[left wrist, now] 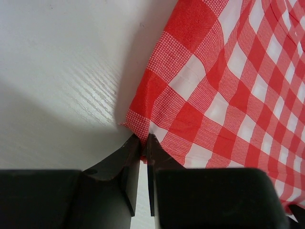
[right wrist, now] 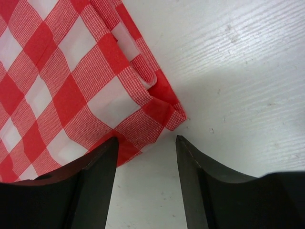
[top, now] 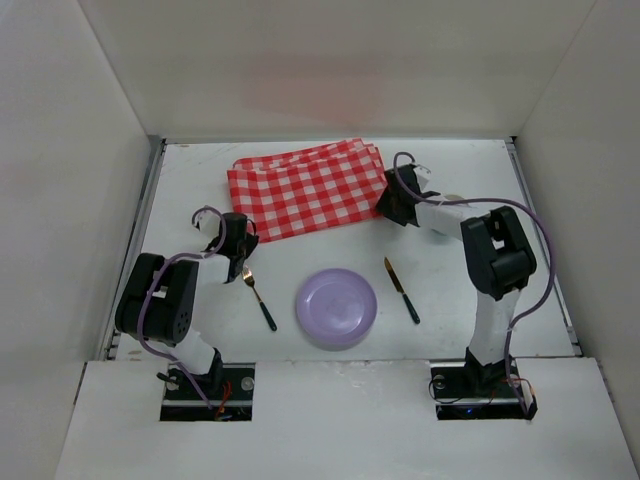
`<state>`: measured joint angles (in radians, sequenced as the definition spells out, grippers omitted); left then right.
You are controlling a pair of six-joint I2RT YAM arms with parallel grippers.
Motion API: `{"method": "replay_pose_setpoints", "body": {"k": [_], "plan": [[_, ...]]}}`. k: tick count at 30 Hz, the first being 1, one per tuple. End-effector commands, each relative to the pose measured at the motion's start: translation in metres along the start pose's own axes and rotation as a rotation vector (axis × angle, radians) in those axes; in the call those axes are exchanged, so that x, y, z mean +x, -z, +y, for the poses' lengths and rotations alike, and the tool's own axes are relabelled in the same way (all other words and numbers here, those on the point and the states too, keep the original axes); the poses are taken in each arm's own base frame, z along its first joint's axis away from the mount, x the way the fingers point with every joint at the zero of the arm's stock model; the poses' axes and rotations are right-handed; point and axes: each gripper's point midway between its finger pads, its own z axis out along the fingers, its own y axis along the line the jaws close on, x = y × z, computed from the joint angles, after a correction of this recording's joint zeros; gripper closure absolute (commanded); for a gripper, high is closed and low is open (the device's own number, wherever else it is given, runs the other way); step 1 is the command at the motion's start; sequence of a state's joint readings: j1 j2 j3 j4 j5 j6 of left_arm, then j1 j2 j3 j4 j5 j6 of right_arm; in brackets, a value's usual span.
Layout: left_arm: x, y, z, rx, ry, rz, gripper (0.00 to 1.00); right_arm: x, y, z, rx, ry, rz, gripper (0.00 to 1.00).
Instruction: Set the dinner table for one person
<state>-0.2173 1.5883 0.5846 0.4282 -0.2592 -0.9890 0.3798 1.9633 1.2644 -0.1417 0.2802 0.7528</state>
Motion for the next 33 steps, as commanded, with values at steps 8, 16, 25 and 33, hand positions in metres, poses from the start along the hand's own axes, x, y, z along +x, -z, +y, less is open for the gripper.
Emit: {"method": "replay_pose_setpoints", "body": {"k": [8,16,25,33], "plan": [[0.016,0.001,0.025,-0.041,-0.015,0.069,0.94,-0.011,-0.016,0.008,0.051,0.010,0.009,0.69],[0.017,0.002,0.019,-0.025,-0.024,0.069,0.94,-0.011,-0.016,0.008,0.051,0.010,0.009,0.69],[0.014,0.010,0.007,0.008,-0.042,0.054,0.94,-0.011,-0.016,0.008,0.051,0.010,0.009,0.69],[0.008,0.018,0.002,0.032,-0.038,0.034,0.95,-0.011,-0.016,0.008,0.051,0.010,0.009,0.69]]}}
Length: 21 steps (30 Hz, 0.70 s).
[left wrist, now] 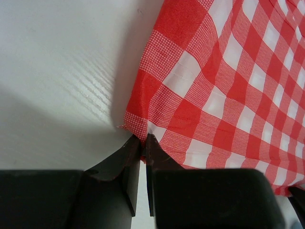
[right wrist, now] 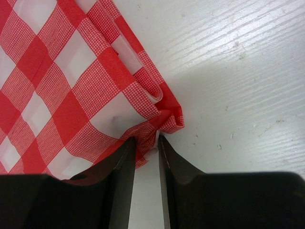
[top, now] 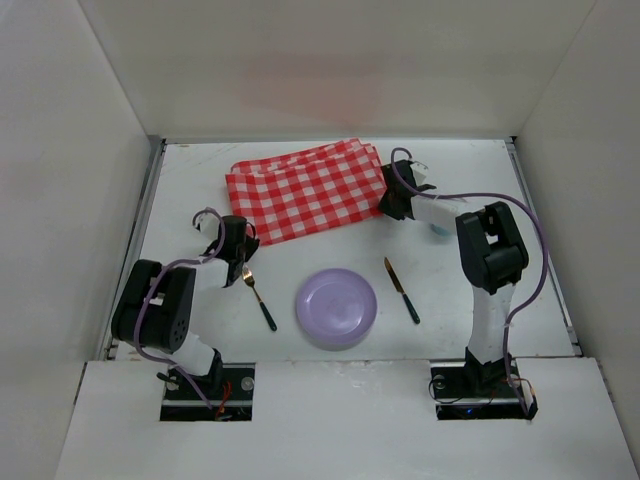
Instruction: Set the dinner table for one person
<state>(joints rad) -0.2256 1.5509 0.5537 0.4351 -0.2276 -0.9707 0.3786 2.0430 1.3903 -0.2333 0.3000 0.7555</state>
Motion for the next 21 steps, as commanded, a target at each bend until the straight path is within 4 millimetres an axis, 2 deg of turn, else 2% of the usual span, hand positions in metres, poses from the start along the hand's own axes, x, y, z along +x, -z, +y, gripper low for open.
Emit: {"method": "replay_pose_setpoints", "body": {"k": [1,12,13,16,21], "plan": [[0.001,0.010,0.003,0.003,-0.017,0.007,0.95,-0.006,-0.002,0.003,0.006,0.000,-0.008,0.69],[-0.005,0.013,0.004,0.006,-0.011,-0.006,0.95,-0.006,-0.002,0.003,0.006,0.000,-0.008,0.69],[-0.005,0.013,0.003,0.007,-0.012,-0.007,0.95,0.047,0.086,-0.022,-0.169,-0.048,-0.096,1.00],[-0.005,0.013,0.002,0.009,-0.016,-0.005,0.95,0.039,0.094,-0.020,-0.185,-0.048,-0.137,1.00],[-0.006,0.014,0.002,0.012,-0.014,-0.010,0.95,0.024,0.099,-0.012,-0.203,-0.047,-0.163,0.91]]}}
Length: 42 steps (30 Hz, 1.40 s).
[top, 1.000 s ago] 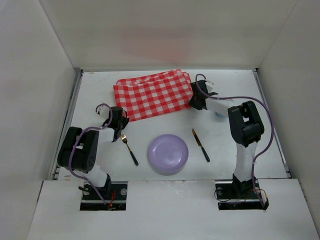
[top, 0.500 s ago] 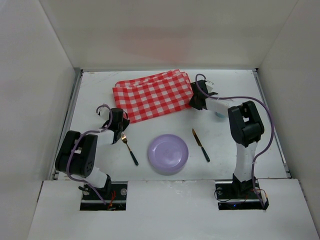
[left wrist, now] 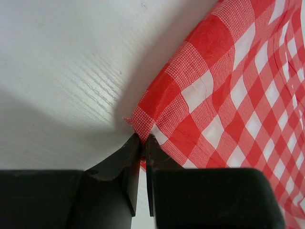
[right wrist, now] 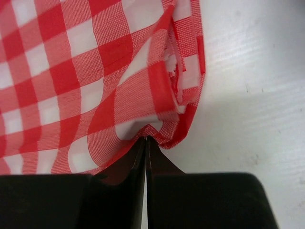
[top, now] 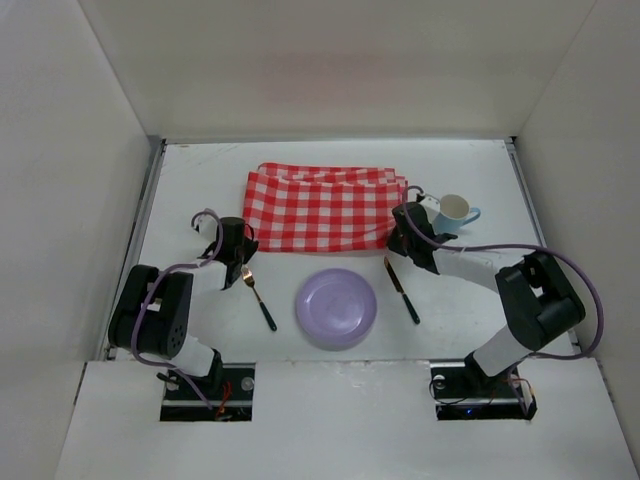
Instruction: Set the dinner table for one person
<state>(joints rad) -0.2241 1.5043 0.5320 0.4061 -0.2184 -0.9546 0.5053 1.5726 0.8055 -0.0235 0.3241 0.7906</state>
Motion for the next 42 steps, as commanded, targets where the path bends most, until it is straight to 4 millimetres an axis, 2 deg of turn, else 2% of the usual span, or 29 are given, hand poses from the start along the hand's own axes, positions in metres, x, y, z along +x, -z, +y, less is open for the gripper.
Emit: {"method": "replay_pose_setpoints", "body": {"k": [1,5,13,18,25,35,37,39,42], "plan": [[-0.007,0.006,-0.002,0.014,0.003,-0.021,0.95,-0.044,-0.003,0.025,-0.068,-0.067,-0.125,0.91],[-0.002,0.007,0.000,0.009,-0.004,-0.009,0.95,-0.033,-0.008,0.021,-0.060,-0.068,-0.103,0.93],[0.008,0.019,0.009,0.010,-0.028,0.013,0.95,-0.016,-0.012,-0.008,0.007,-0.100,-0.077,0.92],[0.021,0.027,0.008,0.025,-0.066,0.033,0.95,-0.004,-0.006,-0.022,0.030,-0.126,-0.068,0.92],[0.032,0.042,0.013,0.039,-0.103,0.036,0.94,-0.001,0.003,-0.028,0.038,-0.170,-0.069,0.91],[0.045,0.051,0.021,0.045,-0.138,0.044,0.92,0.006,0.013,-0.038,0.054,-0.219,-0.061,0.89],[0.046,0.053,0.021,0.050,-0.142,0.043,0.91,0.009,0.015,-0.039,0.054,-0.224,-0.063,0.86],[0.045,0.056,0.022,0.053,-0.144,0.043,0.88,0.006,0.017,-0.040,0.062,-0.222,-0.086,0.77],[0.038,0.063,0.022,0.064,-0.140,0.028,0.80,-0.008,0.028,-0.046,0.082,-0.214,-0.146,0.58]]}}
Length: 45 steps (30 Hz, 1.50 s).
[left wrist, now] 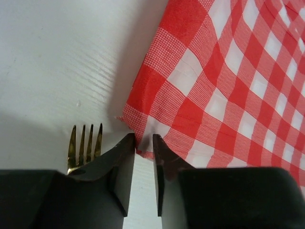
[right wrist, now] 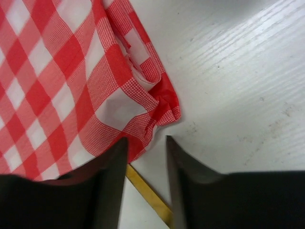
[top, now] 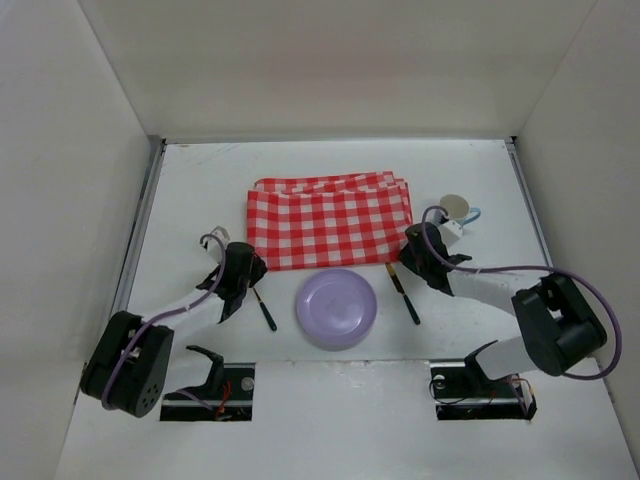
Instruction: Set the dinner table for one person
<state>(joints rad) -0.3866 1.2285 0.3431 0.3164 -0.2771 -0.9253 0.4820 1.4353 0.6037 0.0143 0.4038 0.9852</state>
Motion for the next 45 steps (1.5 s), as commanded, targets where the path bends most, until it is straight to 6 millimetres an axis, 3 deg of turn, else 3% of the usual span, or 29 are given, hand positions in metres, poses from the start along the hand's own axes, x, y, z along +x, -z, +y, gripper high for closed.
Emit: {"method": "replay_pose_setpoints", "body": {"k": [1,4,7,12,16,19,24,29,33,39,43,45], "plan": [[-0.008,0.013,0.004,0.013,-0.009,-0.025,0.76,-0.026,0.017,0.006,-0.014,-0.006,-0.103,0.52],[-0.028,0.029,0.004,0.026,-0.019,-0.088,0.66,-0.034,0.036,0.020,-0.057,0.046,-0.135,0.41],[-0.048,0.046,0.007,0.019,-0.039,-0.171,0.63,-0.027,0.060,0.041,-0.126,0.110,-0.151,0.36],[-0.061,0.052,-0.010,0.043,-0.065,-0.201,0.62,0.024,0.082,0.054,-0.207,0.264,-0.057,0.31],[-0.072,0.036,-0.039,0.060,-0.075,-0.203,0.61,0.070,0.091,0.042,-0.232,0.358,0.044,0.30],[-0.081,0.012,-0.059,0.054,-0.071,-0.214,0.61,0.090,0.097,0.032,-0.227,0.373,0.085,0.30],[-0.093,-0.030,-0.061,-0.019,-0.052,-0.223,0.61,0.108,0.103,0.017,-0.220,0.378,0.122,0.31],[-0.094,-0.058,-0.041,-0.107,-0.034,-0.208,0.62,0.123,0.100,0.000,-0.197,0.374,0.161,0.38],[-0.093,-0.069,-0.021,-0.158,0.009,-0.186,0.62,0.128,0.101,0.006,-0.221,0.367,0.171,0.47],[-0.102,-0.068,-0.018,-0.167,0.021,-0.199,0.56,0.131,0.100,0.009,-0.240,0.355,0.177,0.62],[-0.100,-0.065,-0.019,-0.164,0.024,-0.192,0.55,0.134,0.102,0.012,-0.269,0.326,0.188,0.81],[-0.105,-0.054,-0.025,-0.133,0.031,-0.222,0.54,0.129,0.106,0.017,-0.296,0.303,0.179,0.88]]}}
